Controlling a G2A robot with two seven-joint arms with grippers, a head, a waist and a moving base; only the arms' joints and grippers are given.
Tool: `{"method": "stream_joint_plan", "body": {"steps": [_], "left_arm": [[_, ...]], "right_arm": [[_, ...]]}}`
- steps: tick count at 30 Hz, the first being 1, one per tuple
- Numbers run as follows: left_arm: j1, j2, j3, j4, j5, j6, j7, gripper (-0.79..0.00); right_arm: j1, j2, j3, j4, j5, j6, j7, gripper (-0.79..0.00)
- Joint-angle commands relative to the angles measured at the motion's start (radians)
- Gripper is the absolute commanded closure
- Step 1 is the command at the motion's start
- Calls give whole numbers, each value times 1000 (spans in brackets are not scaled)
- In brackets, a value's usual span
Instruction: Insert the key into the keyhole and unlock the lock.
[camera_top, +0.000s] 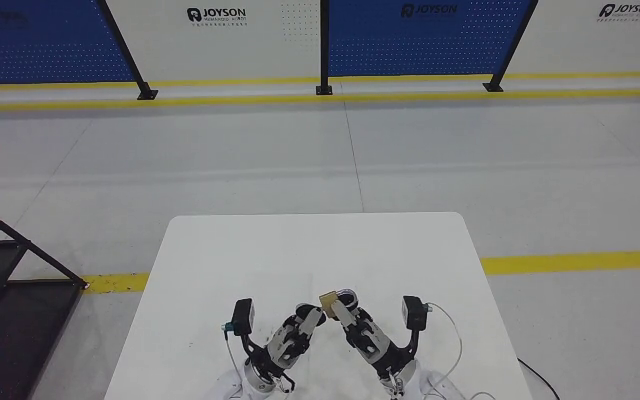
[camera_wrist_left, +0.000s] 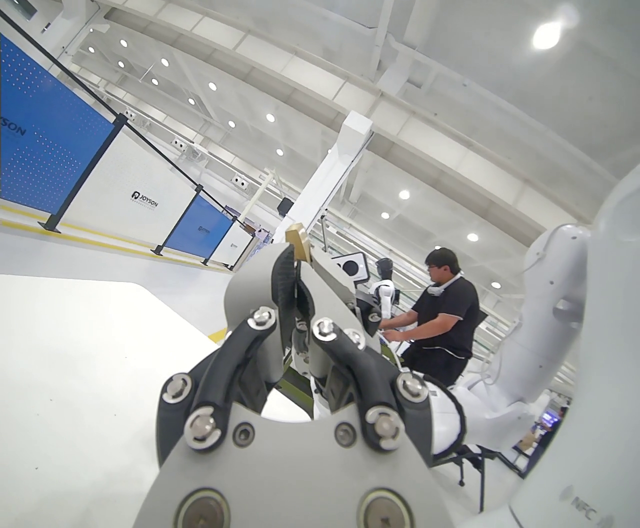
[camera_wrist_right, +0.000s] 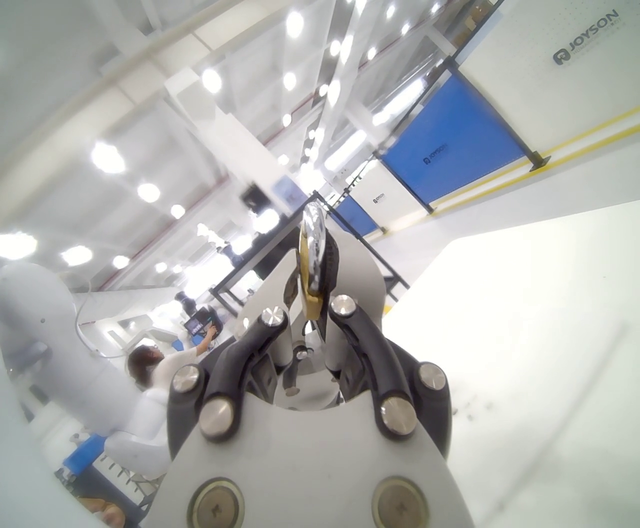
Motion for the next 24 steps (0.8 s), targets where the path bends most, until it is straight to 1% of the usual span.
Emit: {"method": "stream_joint_plan", "body": {"steps": [1, 3, 8, 11, 14, 16, 24], "left_arm": [[3, -1, -2, -3, 51, 20, 32, 0], [5, -2, -2, -3, 87, 34, 56, 0], [8, -5, 4, 2, 216, 122, 157, 0], [7, -6, 14, 11, 252, 148, 211, 0], [1, -7, 20, 20, 275, 162, 242, 0], [-2, -7, 22, 24, 300, 187, 263, 0], [-6, -4, 28, 29, 355, 250, 314, 0]], "right_arm": [[-1, 1, 1, -1, 1, 1, 3, 0], [-2, 1, 2, -3, 1, 3, 5, 0], [-6, 3, 5, -9, 2, 7, 8, 0], [-10, 4, 9, -12, 2, 8, 9, 0], [-12, 5, 11, -15, 0, 9, 12, 0], [-13, 5, 12, -17, -1, 12, 12, 0], [-16, 7, 13, -22, 0, 23, 26, 0]]}}
